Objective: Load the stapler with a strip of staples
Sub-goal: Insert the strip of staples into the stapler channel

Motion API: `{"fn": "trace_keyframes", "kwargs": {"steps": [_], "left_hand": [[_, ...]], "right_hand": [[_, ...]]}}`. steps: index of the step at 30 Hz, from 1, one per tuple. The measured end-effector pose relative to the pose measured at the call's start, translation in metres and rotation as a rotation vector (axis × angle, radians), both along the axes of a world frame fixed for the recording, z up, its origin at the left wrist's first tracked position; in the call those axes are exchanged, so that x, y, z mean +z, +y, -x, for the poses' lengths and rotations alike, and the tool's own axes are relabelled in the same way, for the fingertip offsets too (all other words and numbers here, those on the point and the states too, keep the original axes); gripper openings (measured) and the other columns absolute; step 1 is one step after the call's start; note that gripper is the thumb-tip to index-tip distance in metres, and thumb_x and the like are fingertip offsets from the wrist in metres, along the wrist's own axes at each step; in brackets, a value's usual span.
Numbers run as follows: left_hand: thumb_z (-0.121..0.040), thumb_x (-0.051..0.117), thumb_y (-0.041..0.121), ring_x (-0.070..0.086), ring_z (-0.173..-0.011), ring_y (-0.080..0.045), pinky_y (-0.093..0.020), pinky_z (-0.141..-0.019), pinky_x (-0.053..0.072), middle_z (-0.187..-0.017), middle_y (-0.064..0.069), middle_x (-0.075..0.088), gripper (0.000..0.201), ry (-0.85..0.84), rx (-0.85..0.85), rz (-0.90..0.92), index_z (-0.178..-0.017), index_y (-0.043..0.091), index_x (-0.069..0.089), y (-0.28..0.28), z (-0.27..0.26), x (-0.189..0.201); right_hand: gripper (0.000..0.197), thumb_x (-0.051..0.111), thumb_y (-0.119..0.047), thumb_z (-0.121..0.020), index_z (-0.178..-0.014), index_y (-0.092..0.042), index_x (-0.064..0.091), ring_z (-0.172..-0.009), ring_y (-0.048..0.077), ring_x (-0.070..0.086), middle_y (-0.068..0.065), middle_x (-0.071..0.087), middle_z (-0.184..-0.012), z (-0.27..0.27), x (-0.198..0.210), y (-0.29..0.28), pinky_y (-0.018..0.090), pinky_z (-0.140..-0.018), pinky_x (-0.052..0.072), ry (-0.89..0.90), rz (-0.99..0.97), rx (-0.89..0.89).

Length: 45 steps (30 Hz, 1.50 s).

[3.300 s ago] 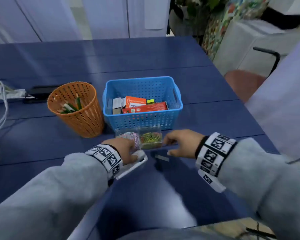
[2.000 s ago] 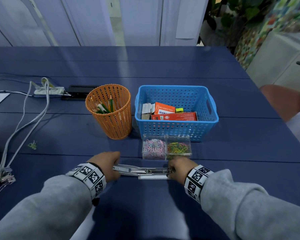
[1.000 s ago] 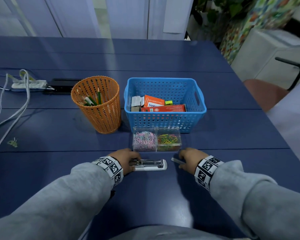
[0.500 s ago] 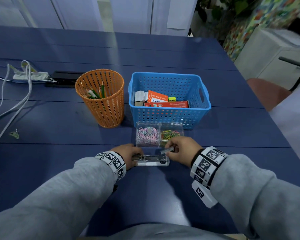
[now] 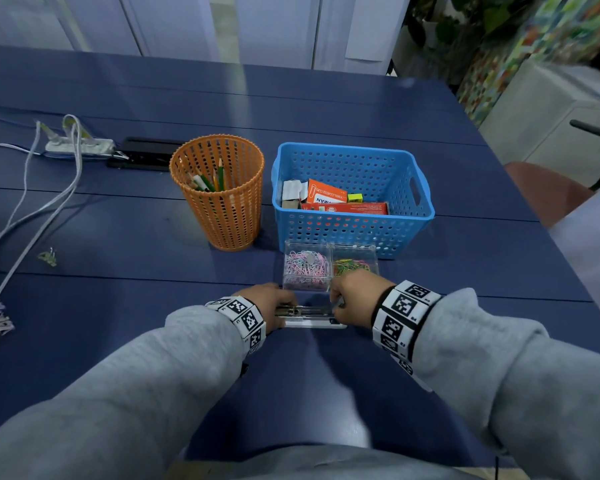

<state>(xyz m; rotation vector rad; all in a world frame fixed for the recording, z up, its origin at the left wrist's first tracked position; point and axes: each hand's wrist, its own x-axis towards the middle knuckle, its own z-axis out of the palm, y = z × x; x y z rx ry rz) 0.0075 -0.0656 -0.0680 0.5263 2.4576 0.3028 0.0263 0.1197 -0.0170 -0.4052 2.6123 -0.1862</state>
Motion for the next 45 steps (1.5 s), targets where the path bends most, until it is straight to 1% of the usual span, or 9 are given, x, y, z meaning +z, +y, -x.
{"fn": "trace_keyframes", "kwargs": {"steps": [6,14,18,24,31,36,39,41,45], "left_hand": [[-0.083,0.063,0.027,0.053,-0.114,-0.028,-0.043,-0.098,0.047,-0.125,-0.006,0.053,0.04,-0.001,0.006,0.008,-0.121,0.034,0.051,-0.001,0.0,-0.001],[-0.082,0.063,0.029,0.053,-0.114,-0.027,-0.042,-0.099,0.047,-0.124,-0.005,0.054,0.04,0.006,0.004,-0.008,-0.12,0.037,0.051,-0.002,-0.001,-0.002],[-0.082,0.063,0.029,0.054,-0.113,-0.027,-0.042,-0.098,0.047,-0.123,-0.004,0.054,0.039,0.017,-0.004,0.005,-0.119,0.036,0.051,-0.001,0.0,-0.003],[-0.083,0.062,0.027,0.053,-0.114,-0.028,-0.042,-0.099,0.047,-0.125,-0.006,0.053,0.041,0.008,-0.017,0.02,-0.121,0.035,0.05,0.0,0.0,-0.001],[-0.083,0.062,0.028,0.053,-0.113,-0.027,-0.042,-0.098,0.047,-0.122,-0.006,0.054,0.039,0.018,-0.016,0.01,-0.119,0.036,0.051,-0.001,0.001,-0.003],[-0.082,0.064,0.027,0.048,-0.121,-0.026,-0.039,-0.103,0.042,-0.129,-0.005,0.049,0.05,0.014,-0.011,-0.012,-0.127,0.036,0.046,-0.011,0.002,-0.01],[-0.077,0.07,0.026,0.046,-0.123,-0.026,-0.039,-0.104,0.043,-0.131,-0.005,0.045,0.063,0.029,0.056,0.034,-0.132,0.032,0.04,-0.032,0.002,-0.009],[-0.075,0.071,0.025,0.047,-0.121,-0.025,-0.039,-0.103,0.044,-0.129,-0.004,0.046,0.061,0.027,0.104,0.094,-0.129,0.029,0.043,-0.051,0.003,-0.007],[-0.074,0.072,0.029,0.054,-0.11,-0.025,-0.038,-0.095,0.048,-0.121,-0.005,0.053,0.039,0.064,0.161,0.135,-0.109,0.023,0.057,-0.073,0.002,0.001]], "right_hand": [[0.024,0.06,-0.022,-0.083,-0.104,-0.011,0.063,-0.098,0.028,0.06,0.011,0.065,-0.109,0.007,-0.008,-0.01,0.035,-0.081,0.051,0.0,-0.036,0.062],[0.033,0.053,-0.032,-0.089,-0.115,-0.012,0.06,-0.111,0.029,0.055,0.01,0.058,-0.12,0.004,-0.015,-0.005,0.037,-0.092,0.046,0.007,-0.035,0.151],[0.035,0.05,-0.034,-0.091,-0.119,-0.015,0.058,-0.112,0.027,0.055,0.008,0.058,-0.12,0.006,-0.016,-0.006,0.037,-0.089,0.047,0.03,-0.073,0.206],[0.037,0.046,-0.034,-0.092,-0.115,-0.007,0.059,-0.106,0.032,0.057,0.014,0.058,-0.114,0.008,-0.022,-0.011,0.04,-0.09,0.05,0.015,-0.147,0.253],[0.038,0.048,-0.033,-0.092,-0.113,-0.005,0.06,-0.107,0.033,0.056,0.013,0.057,-0.115,0.01,-0.029,-0.016,0.043,-0.091,0.051,0.027,-0.179,0.282],[0.038,0.05,-0.032,-0.091,-0.113,-0.002,0.061,-0.109,0.033,0.055,0.014,0.055,-0.118,0.012,-0.036,-0.014,0.039,-0.091,0.047,-0.002,-0.156,0.252],[0.039,0.047,-0.032,-0.093,-0.111,0.0,0.062,-0.112,0.033,0.053,0.015,0.052,-0.122,0.012,-0.038,-0.01,0.037,-0.094,0.044,-0.03,-0.112,0.208],[0.04,0.047,-0.034,-0.093,-0.111,-0.001,0.062,-0.113,0.032,0.053,0.015,0.051,-0.123,0.01,-0.039,-0.008,0.038,-0.096,0.044,-0.046,-0.088,0.186],[0.037,0.048,-0.036,-0.092,-0.107,-0.007,0.066,-0.108,0.031,0.056,0.012,0.054,-0.118,0.008,-0.043,-0.003,0.036,-0.094,0.047,-0.067,-0.01,0.153]]}}
